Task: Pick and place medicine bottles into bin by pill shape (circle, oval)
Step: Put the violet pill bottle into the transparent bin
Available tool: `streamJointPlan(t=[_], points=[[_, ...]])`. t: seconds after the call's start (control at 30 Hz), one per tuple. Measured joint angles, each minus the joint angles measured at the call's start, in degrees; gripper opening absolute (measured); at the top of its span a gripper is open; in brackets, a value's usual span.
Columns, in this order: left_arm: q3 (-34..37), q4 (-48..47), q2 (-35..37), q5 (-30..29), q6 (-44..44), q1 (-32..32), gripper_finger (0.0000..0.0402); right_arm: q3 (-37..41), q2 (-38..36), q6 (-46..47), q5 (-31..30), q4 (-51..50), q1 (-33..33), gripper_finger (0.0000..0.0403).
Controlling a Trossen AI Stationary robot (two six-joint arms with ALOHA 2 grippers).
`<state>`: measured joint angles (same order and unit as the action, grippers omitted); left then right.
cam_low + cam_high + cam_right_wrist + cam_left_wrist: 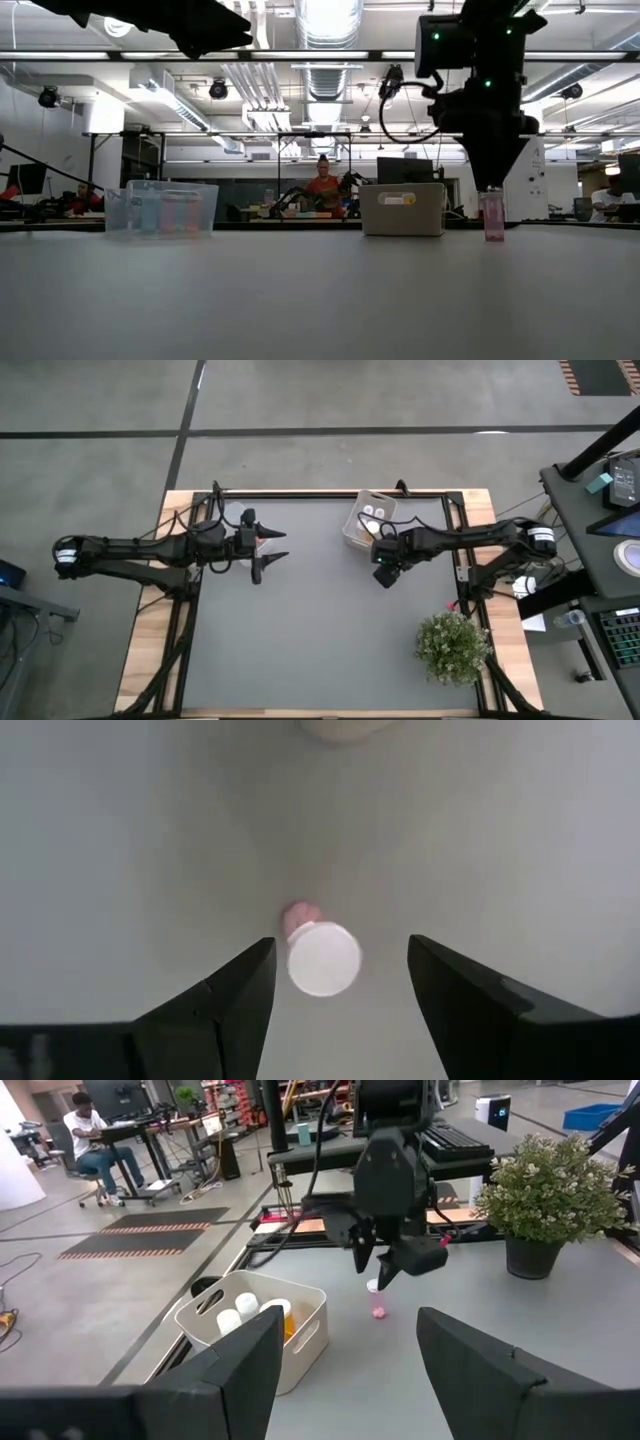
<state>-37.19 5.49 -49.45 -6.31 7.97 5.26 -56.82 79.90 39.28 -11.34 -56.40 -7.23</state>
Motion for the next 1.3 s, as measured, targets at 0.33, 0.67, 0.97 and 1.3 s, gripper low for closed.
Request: streamJointPlan(t=[0.33,0.67,0.97,1.3], points=[[0.06,0.0,0.0,-0.2,0.0,0.0,0.0215,0.02,5.65,-3.82,2.54,0.82,-0.06,0.0219],[0.06,0.0,0.0,-0.2,-0.01,0.0,0.0215,0.04,5.72,-3.98,2.58,1.65,-0.06,0.02],[0.06,0.0,-0.02,-0.2,-0.02,0.0,0.0215,0.04,5.65,-3.78,2.83,1.69,-0.06,0.0127],[0.06,0.0,-0.02,-0.43,-0.02,0.0,0.0215,-5.25,5.62,-1.3,6.39,1.44,1.27,0.012]])
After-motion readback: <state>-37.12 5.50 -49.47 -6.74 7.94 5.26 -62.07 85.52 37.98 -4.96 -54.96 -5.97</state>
